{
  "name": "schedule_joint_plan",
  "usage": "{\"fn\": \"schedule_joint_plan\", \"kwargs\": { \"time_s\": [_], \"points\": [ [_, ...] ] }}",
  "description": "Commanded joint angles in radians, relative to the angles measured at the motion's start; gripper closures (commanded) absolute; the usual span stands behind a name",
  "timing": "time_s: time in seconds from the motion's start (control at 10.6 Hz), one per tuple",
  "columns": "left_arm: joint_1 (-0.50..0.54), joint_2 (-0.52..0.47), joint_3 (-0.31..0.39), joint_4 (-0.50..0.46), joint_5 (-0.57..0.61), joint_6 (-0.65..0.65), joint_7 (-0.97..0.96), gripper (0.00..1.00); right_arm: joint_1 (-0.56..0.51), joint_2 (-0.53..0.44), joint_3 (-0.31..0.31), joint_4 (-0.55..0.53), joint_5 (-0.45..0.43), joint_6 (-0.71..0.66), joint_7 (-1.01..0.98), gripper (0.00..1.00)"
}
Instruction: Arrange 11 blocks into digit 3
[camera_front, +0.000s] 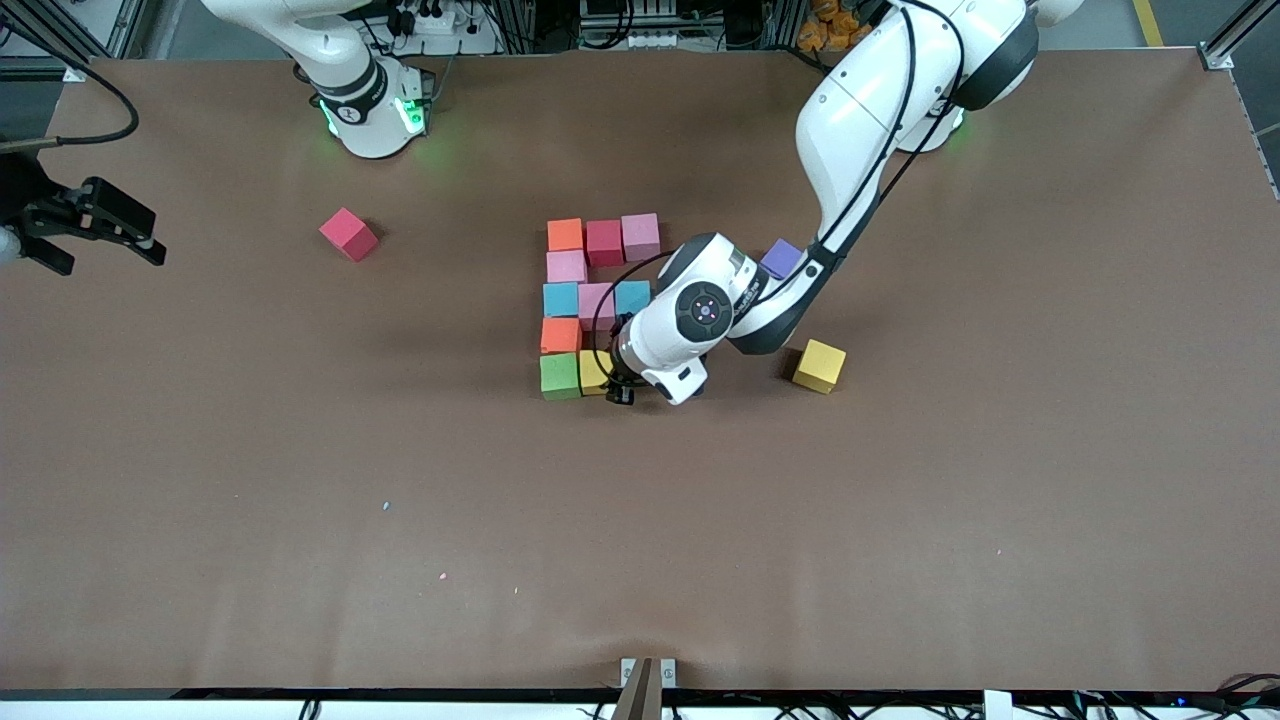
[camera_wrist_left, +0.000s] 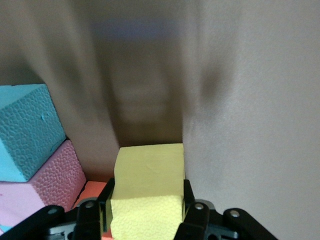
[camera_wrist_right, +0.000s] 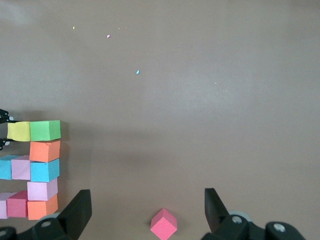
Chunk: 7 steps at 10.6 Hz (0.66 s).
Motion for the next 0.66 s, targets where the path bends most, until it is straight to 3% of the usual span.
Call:
{"fn": "schedule_joint_plan", "kwargs": {
  "time_s": [0.0,0.57],
  "points": [
    [-0.009,-0.015,0.01,-0.011,0.024,0.009,-0.033,1.0,-0.005,-0.001,-0.001,0.011,-0.008,-0.002,-0.007,0.0],
    [-0.002,-0.012,0.01,-0.013,0.024,0.015,-0.031,1.0,-0.01,-0.001,-0.003,0.011,0.0,-0.01,-0.007,0.0]
  ]
}}
